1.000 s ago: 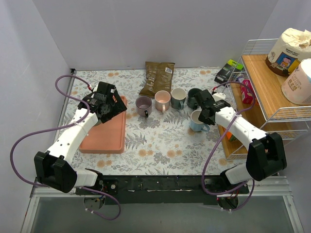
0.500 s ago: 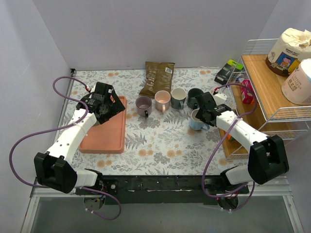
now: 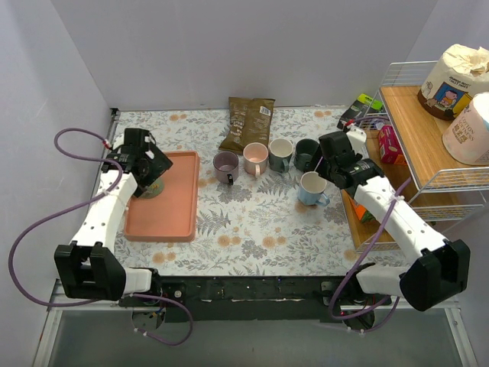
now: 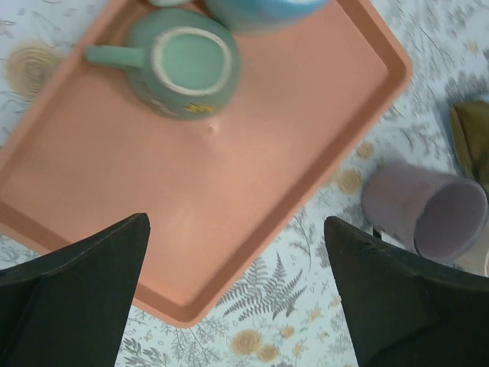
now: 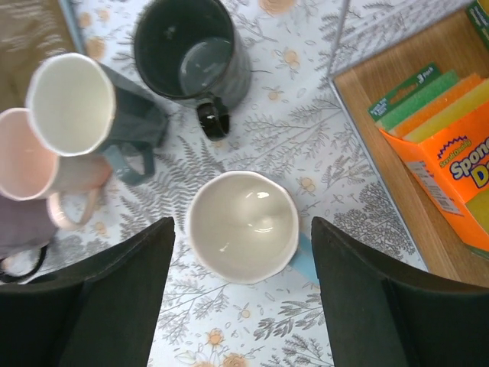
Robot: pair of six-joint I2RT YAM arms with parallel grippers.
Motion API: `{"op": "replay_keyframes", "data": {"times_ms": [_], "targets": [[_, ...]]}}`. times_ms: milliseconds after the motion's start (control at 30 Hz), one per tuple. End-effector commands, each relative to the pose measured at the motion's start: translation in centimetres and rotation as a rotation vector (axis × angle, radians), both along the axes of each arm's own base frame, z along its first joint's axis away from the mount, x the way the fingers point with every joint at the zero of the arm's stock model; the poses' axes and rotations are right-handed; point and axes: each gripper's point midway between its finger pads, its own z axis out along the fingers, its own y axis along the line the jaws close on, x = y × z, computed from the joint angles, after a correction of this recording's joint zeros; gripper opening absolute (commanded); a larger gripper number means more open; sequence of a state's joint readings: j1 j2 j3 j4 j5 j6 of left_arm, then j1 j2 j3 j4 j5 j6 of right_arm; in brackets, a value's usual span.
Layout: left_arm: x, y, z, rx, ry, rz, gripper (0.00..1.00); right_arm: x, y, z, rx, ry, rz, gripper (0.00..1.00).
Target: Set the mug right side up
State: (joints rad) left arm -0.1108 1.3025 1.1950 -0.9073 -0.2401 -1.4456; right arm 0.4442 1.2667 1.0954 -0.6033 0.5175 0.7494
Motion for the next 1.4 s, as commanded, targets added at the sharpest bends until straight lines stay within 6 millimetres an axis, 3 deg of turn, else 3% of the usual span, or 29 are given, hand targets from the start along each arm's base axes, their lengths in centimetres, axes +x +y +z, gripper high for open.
{"op": "replay_keyframes", "data": {"times_ms": [0,67,100,233,667,767,1367], "targets": [[-0.4,6.0,-1.4,-0.015,0.006,0.215,0.98,1.0,0.9,5.3,0.029,-0.122,0.087,0.80],[-1.1,7.3,-2.9,-0.082,0.030,0.286,0.98,1.2,1.6,6.7,0.051,-0.134,0.116,0.80],[-1.1,9.3,-3.3,-0.121,0.011,0.375,0.98,1.2,1.8,7.0,0.049,-0.136,0.133,0.80],[-1.5,10.9,-4.5,-0.237,-0.007,0.518,0.98,1.2,2.3,7.8,0.063,-0.142,0.164,0.80],[2.0,12.4,-7.0,-0.417,-0.070,0.794,0.72,0.8,2.4,7.8,0.086,-0.157,0.206,0.79],[2.8,12.0,-7.7,-0.472,-0.048,0.808,0.67,0.7,2.1,7.6,0.087,-0.157,0.201,0.78],[3.8,11.2,-10.3,-0.590,0.016,0.915,0.39,1.0,0.3,7.0,0.090,-0.155,0.162,0.76]]}}
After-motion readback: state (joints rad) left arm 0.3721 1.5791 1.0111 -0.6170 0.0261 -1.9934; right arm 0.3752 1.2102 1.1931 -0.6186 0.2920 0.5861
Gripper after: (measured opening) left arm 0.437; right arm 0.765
